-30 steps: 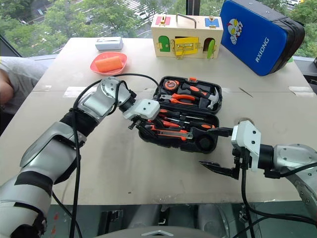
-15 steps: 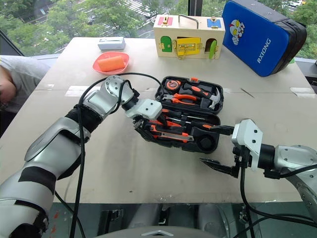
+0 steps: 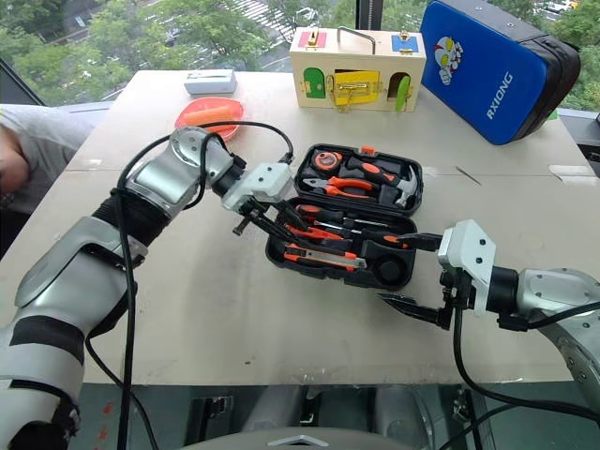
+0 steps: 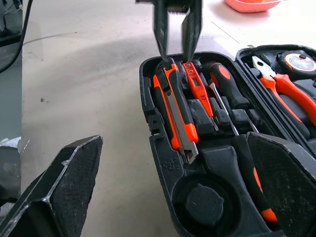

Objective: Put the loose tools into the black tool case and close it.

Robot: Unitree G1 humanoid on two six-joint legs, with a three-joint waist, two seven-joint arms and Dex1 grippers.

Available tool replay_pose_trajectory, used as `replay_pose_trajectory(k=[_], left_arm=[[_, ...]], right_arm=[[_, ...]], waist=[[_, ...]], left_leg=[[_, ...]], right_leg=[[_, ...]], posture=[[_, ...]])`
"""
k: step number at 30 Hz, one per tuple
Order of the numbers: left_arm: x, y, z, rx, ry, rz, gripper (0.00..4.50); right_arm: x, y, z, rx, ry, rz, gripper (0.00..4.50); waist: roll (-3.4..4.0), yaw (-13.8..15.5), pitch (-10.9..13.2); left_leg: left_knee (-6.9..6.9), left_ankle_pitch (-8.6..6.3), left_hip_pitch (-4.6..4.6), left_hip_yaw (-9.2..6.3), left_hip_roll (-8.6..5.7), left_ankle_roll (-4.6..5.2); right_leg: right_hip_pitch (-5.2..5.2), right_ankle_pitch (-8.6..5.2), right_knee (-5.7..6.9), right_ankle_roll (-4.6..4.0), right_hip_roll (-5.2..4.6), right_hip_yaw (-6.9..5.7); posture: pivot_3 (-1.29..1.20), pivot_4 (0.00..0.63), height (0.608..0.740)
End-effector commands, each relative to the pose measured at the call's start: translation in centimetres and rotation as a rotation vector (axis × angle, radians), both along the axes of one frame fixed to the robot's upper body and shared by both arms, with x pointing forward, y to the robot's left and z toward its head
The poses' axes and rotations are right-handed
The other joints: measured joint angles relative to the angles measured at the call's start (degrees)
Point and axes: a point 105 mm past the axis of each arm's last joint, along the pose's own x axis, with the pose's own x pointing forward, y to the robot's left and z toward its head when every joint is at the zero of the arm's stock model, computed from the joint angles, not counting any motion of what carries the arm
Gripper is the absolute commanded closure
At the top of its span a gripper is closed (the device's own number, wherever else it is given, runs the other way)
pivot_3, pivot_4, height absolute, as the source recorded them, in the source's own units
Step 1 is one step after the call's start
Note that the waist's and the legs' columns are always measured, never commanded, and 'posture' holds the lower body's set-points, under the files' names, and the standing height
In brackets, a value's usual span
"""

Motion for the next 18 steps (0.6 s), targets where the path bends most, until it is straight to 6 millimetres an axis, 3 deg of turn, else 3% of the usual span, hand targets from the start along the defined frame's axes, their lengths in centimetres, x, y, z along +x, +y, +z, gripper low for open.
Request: replay_pose_trajectory(k=[1,18], left_arm=[[0.2,-0.3,0.1,0.000,-0.040,-0.024,4.47],[0.3,0.7,-5.0,0.172,-0.092,-0.097,4.47]], right_arm=[[-0.2,0.0,0.7,-0.012,-0.033,0.010,0.00],[-0.3,0.1,0.6,-0.009,-0.042,0.001,0.00]], waist=[[0.00,-0.06,0.00],[0.01,-0.10,-0.06]], left_leg=[[0.00,0.00,0.00,0.00,0.00,0.00],[0.02,0.00,0.10,0.02,0.00,0.01]], right_leg=[[0.00,0.00,0.00,0.00,0.00,0.00],[0.08,0.00,0.04,0.01,0.03,0.01]], posture=[[0.00,0.150,0.735],[0.00,0.150,0.735]])
